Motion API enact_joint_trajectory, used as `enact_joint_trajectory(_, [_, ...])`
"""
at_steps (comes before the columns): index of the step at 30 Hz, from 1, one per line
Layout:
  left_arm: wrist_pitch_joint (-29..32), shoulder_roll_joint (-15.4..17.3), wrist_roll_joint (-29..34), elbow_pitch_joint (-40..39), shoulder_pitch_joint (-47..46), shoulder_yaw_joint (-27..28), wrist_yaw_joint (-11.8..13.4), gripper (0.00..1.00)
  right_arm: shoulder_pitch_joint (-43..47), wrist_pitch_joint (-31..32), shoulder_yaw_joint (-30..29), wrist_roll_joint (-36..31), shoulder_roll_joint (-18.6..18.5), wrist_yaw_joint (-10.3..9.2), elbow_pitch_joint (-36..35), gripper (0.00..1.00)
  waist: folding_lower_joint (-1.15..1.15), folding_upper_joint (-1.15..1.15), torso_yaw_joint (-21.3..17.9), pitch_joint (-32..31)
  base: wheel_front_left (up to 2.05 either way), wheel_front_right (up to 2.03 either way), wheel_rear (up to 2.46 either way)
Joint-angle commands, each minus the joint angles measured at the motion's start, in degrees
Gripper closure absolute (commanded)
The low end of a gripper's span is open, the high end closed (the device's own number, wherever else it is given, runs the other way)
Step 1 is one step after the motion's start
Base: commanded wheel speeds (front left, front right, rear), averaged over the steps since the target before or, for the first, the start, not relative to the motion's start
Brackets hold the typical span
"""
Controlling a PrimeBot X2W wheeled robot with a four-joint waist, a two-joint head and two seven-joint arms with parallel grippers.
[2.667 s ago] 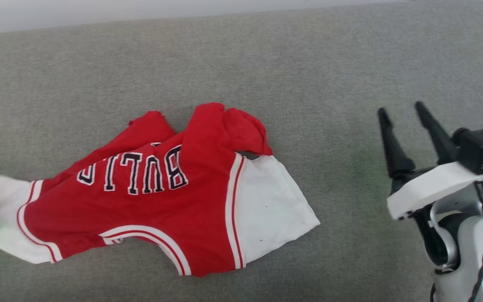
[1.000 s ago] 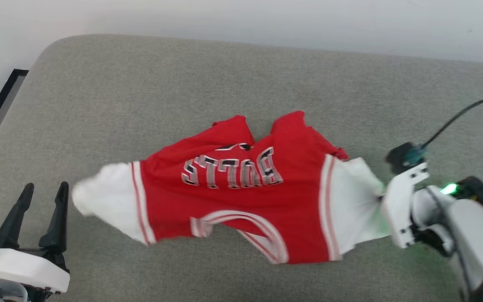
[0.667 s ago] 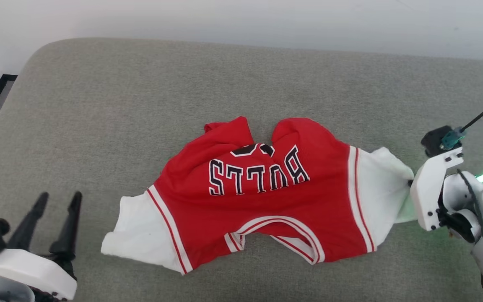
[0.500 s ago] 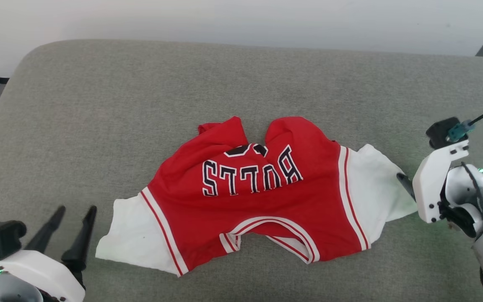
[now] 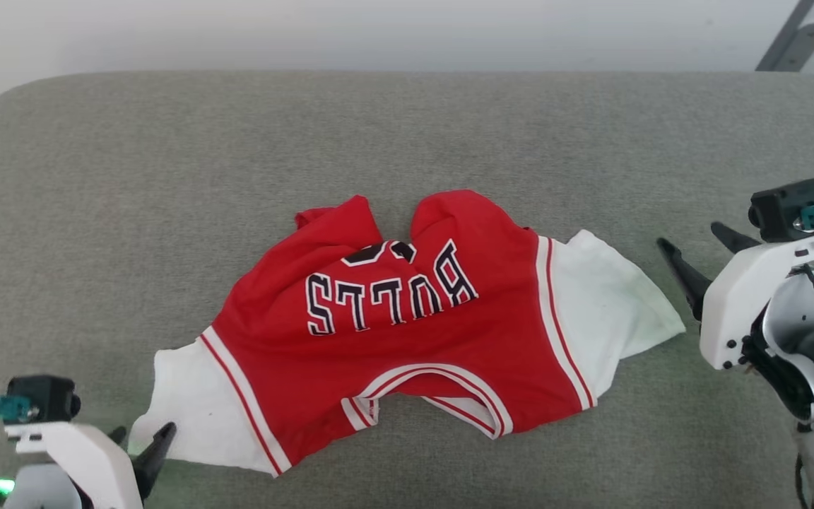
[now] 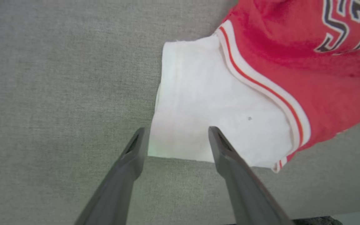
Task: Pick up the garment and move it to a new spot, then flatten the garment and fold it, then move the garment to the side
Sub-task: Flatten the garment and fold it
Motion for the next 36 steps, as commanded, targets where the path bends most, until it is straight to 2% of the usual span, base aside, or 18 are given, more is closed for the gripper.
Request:
enact_joint_trajectory(1, [0.7, 0.2, -0.2, 0.5, -1.5, 0.0, 0.1, 0.0, 0.9, -0.7, -0.2, -0.6, 0.6, -0.14, -1.4, 0.0, 0.0, 0.0, -0.5, 0.2, 0.0, 0.0, 0.0])
enact_joint_trajectory(8, [5.4, 0.0, -0.1, 7.4, -5.7, -2.0, -1.2, 0.0, 4.6, -6.9, -3.9, -3.1, 5.2, -0.13, -11.2, 0.0, 0.0, 0.0, -3.4, 1.6, 0.0, 0.0, 0.0])
enact_joint_trajectory(15, [11.9, -0.8, -2.1, 12.4, -7.8, -3.5, -0.2, 0.0, 7.4, -14.9, -7.3, -6.0, 9.8, -0.1, -15.6, 0.0, 0.0, 0.0, -5.7, 2.7, 0.0, 0.0, 0.0])
enact_joint_trajectory(19, [15.6, -1.6, -3.3, 14.4, -7.9, -4.8, 0.9, 0.0, 9.4, -14.9, -8.1, -6.6, 11.1, -0.1, -15.4, 0.0, 0.0, 0.0, -6.1, 3.1, 0.0, 0.0, 0.0])
enact_joint_trajectory(22, [17.6, -2.9, -4.3, 15.2, -8.4, -5.7, 0.3, 0.0, 10.4, -12.3, -7.1, -6.0, 9.9, -0.1, -14.1, 0.0, 0.0, 0.0, -6.0, 3.3, 0.0, 0.0, 0.0])
enact_joint_trajectory(23, [18.3, -3.5, -4.8, 15.4, -8.5, -6.0, 0.0, 0.1, 10.6, -11.3, -6.7, -5.8, 9.4, -0.1, -13.6, 0.0, 0.0, 0.0, -5.9, 3.3, 0.0, 0.0, 0.0])
enact_joint_trajectory(24, [18.3, -4.0, -5.1, 15.5, -8.7, -6.1, -0.5, 1.0, 10.7, -10.2, -6.4, -5.2, 9.2, -0.1, -12.9, 0.0, 0.0, 0.0, -5.7, 3.4, 0.0, 0.0, 0.0])
enact_joint_trajectory(29, [18.9, -5.5, -4.9, 16.6, -10.9, -6.9, -2.3, 1.0, 8.8, -5.1, -3.0, -3.1, 5.9, -0.1, -8.6, 0.0, 0.0, 0.0, -4.7, 3.5, 0.0, 0.0, 0.0])
enact_joint_trajectory(36, [18.5, -6.6, -3.6, 18.0, -13.7, -7.8, -3.7, 1.0, 3.9, 0.0, 0.8, -0.7, 1.7, -0.1, 1.1, 0.0, 0.0, 0.0, -2.6, 3.7, 0.0, 0.0, 0.0])
